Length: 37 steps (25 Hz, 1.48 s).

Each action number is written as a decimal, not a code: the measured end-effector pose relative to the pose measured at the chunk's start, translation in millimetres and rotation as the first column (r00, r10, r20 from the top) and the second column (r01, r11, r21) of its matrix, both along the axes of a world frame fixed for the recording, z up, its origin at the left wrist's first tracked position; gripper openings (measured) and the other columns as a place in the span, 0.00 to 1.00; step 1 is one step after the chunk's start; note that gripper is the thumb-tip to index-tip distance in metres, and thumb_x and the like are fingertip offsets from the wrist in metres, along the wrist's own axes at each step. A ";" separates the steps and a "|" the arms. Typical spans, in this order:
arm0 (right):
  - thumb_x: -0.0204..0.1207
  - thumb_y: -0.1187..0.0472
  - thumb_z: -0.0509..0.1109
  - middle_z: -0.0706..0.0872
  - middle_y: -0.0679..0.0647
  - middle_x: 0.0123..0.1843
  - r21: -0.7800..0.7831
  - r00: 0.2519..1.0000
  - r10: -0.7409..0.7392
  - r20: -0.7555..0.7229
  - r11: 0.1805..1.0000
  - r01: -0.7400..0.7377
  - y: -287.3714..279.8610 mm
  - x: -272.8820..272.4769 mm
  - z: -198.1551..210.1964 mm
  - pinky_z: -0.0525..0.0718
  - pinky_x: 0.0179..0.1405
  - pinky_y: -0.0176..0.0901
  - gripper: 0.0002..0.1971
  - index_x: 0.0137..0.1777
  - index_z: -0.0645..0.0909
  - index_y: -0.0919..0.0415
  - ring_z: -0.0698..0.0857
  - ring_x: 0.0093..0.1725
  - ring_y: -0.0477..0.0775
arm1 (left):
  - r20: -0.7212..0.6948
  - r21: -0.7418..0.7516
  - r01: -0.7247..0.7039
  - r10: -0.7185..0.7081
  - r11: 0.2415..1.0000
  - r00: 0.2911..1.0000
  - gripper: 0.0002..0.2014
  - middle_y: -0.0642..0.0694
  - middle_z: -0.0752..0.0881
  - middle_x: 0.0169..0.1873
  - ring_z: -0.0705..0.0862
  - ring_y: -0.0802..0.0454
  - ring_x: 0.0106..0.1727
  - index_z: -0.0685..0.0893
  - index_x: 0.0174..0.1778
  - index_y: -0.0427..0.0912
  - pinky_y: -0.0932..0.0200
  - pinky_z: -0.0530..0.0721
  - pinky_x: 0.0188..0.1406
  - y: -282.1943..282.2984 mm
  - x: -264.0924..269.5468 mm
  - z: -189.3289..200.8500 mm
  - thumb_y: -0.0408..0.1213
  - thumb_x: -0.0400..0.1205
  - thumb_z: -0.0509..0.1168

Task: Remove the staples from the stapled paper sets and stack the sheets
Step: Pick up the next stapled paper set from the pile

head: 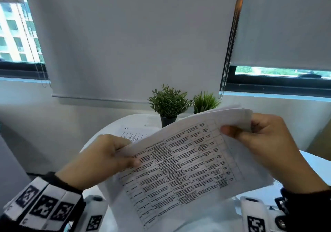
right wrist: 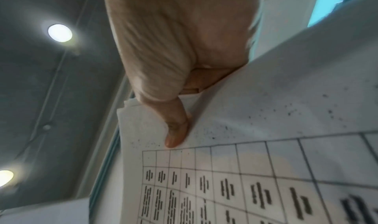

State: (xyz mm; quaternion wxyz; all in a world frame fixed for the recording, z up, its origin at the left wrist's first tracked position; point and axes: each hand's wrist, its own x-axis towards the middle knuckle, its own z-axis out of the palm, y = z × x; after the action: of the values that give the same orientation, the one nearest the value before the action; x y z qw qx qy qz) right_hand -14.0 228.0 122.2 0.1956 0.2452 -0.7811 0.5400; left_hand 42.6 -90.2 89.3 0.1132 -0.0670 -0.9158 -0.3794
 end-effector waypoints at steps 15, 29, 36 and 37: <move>0.59 0.40 0.82 0.93 0.52 0.41 -0.290 0.963 0.064 0.261 0.957 0.015 -3.1 14.6 -72.4 0.88 0.35 0.37 0.22 0.44 0.91 0.58 0.92 0.41 0.51 | -0.108 0.760 0.047 0.054 0.648 0.993 0.21 0.36 0.92 0.48 0.92 0.42 0.46 0.93 0.47 0.42 0.55 0.90 0.39 -21.5 24.0 -67.4 0.35 0.57 0.85; 0.38 0.29 0.85 0.93 0.53 0.51 -0.310 0.928 0.137 0.347 0.950 -0.024 -4.1 11.9 -85.3 0.85 0.50 0.48 0.42 0.53 0.89 0.53 0.91 0.52 0.52 | -0.073 0.739 0.028 0.040 0.673 0.997 0.33 0.35 0.90 0.53 0.89 0.36 0.54 0.89 0.54 0.42 0.45 0.89 0.52 -25.0 26.0 -94.2 0.39 0.51 0.88; 0.42 0.32 0.84 0.94 0.55 0.47 -0.351 0.919 0.156 0.361 0.936 -0.020 -7.0 12.8 -90.8 0.87 0.52 0.52 0.34 0.47 0.92 0.50 0.93 0.48 0.54 | -0.076 0.701 0.007 0.065 0.713 0.995 0.41 0.39 0.91 0.53 0.90 0.41 0.55 0.89 0.55 0.40 0.45 0.88 0.54 -27.6 30.4 -96.3 0.51 0.46 0.89; 0.44 0.33 0.85 0.94 0.53 0.47 -0.345 0.911 0.158 0.381 0.938 -0.018 -9.0 14.8 -95.7 0.86 0.54 0.53 0.31 0.47 0.92 0.48 0.92 0.49 0.53 | -0.043 0.691 -0.036 0.091 0.722 0.995 0.47 0.41 0.91 0.54 0.89 0.41 0.56 0.88 0.57 0.40 0.44 0.88 0.55 -24.7 31.9 -101.8 0.55 0.42 0.88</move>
State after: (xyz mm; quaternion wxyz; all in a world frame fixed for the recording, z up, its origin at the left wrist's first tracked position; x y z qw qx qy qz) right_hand 0.8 219.0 26.5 0.0444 0.1273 -0.6894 0.7117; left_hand 74.5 -114.9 -12.5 0.1768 -0.0027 -0.7065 -0.6853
